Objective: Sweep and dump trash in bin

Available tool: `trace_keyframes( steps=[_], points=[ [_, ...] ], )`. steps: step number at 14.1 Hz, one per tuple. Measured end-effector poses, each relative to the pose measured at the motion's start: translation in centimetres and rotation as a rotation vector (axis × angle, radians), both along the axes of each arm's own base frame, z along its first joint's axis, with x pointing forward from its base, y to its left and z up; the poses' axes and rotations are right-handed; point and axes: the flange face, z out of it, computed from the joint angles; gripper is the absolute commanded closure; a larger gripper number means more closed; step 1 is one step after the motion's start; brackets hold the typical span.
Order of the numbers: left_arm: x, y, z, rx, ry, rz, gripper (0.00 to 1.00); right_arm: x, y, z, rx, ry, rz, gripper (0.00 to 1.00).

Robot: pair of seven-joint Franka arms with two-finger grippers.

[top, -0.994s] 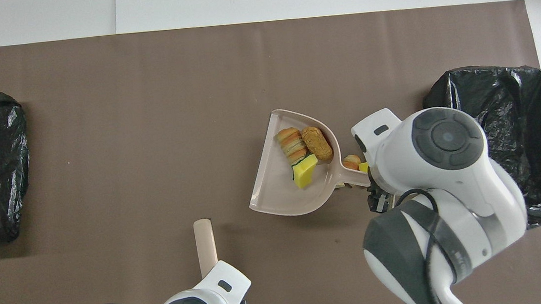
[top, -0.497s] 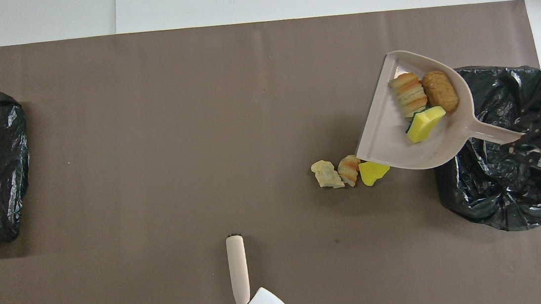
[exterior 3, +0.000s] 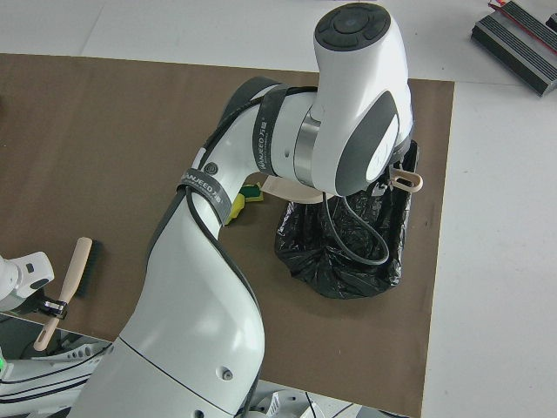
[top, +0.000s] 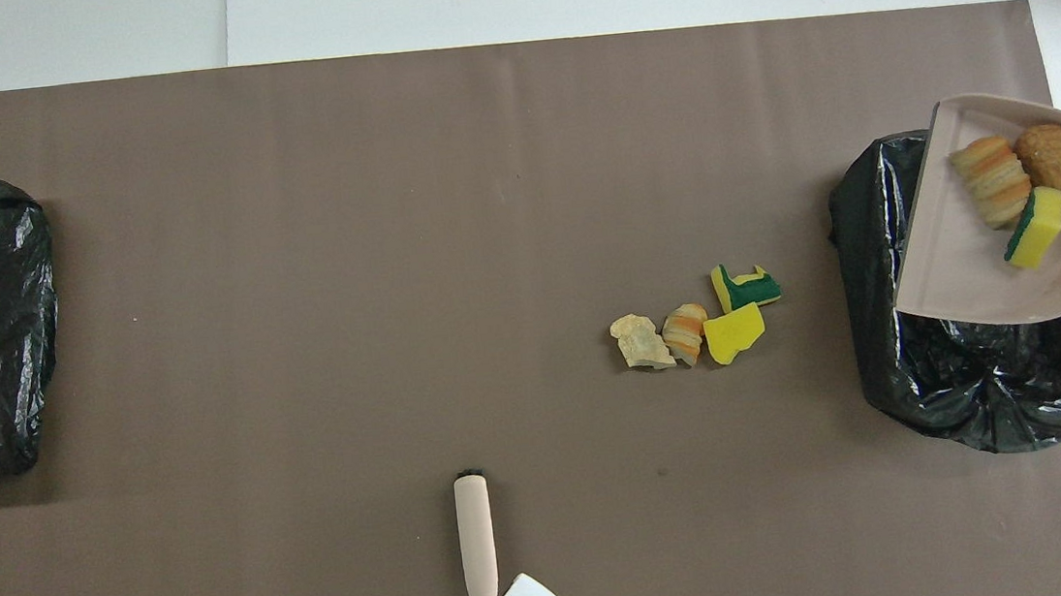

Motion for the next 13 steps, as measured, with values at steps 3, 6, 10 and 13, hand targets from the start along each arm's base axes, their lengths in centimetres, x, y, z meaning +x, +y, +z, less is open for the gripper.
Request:
trace_keyframes(
  steps=[3,6,10,13],
  points=[
    [0.1,0.1,0.0,0.000,0.001,0.004,0.26,0.0,-1.8,0.9,-0.171,0.022,0.116,1.00],
    [2.2,0.4,0.6,-0.016,0.000,0.050,0.00,0.7,-2.5,1.2,-0.314,0.035,0.239,1.00],
    [8.1,0.5,4.1,-0.042,-0.017,0.088,0.00,1.5,-2.7,-0.8,-0.449,0.070,0.338,1.00],
    [15.1,3.8,7.8,-0.061,-0.083,0.017,0.00,1.9,-2.4,-1.8,-0.490,0.090,0.380,1.00]
  ],
)
